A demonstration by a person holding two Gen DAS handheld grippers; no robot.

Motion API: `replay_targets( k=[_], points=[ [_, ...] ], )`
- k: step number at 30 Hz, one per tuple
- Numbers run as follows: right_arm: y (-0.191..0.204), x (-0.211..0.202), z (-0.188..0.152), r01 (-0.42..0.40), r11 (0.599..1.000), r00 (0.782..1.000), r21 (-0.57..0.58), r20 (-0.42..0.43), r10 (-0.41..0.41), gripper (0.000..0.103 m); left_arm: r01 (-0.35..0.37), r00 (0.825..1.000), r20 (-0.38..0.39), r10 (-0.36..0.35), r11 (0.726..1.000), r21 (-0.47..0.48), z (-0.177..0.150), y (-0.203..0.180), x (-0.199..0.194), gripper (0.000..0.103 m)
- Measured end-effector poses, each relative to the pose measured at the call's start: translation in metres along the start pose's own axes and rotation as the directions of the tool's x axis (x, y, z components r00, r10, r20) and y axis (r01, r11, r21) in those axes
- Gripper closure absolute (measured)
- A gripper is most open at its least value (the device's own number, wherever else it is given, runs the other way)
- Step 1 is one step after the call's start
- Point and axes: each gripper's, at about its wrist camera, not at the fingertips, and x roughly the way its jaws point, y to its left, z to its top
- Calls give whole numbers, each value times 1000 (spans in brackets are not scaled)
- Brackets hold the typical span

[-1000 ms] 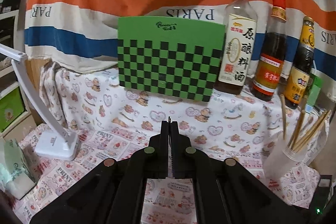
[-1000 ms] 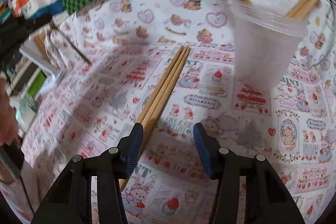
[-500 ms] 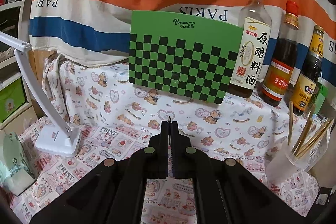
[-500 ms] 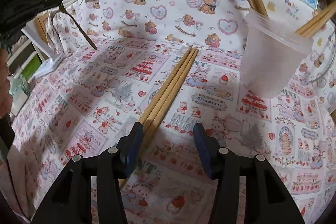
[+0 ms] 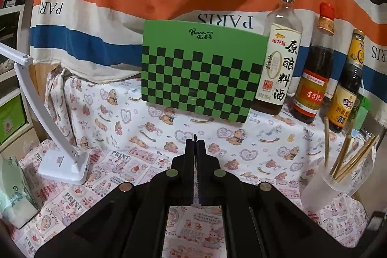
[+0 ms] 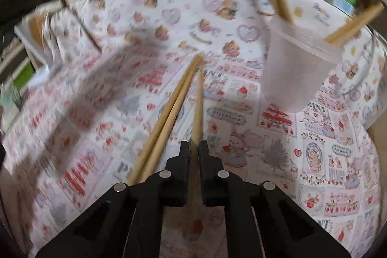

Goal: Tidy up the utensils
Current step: 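Close the right tool on a bamboo chopstick and lift it, then carry both held chopsticks up over the plastic cup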

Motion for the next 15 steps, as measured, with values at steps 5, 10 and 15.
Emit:
replay_targets(
  k=[5,10,15],
  points=[
    [-12,-38,8,16,999,981,38,192,-23,95,1,1000,9,-1,1000,12,0,-4,-3,102],
    [-24,-70,11,-1,996,942,92,336,-30,95,11,1000,0,-11,1000,1,0,-3,-3,102],
    [-33,-88,13,1,995,899,98,436,-43,95,33,999,-18,-33,999,-29,0,1,0,102]
  ],
)
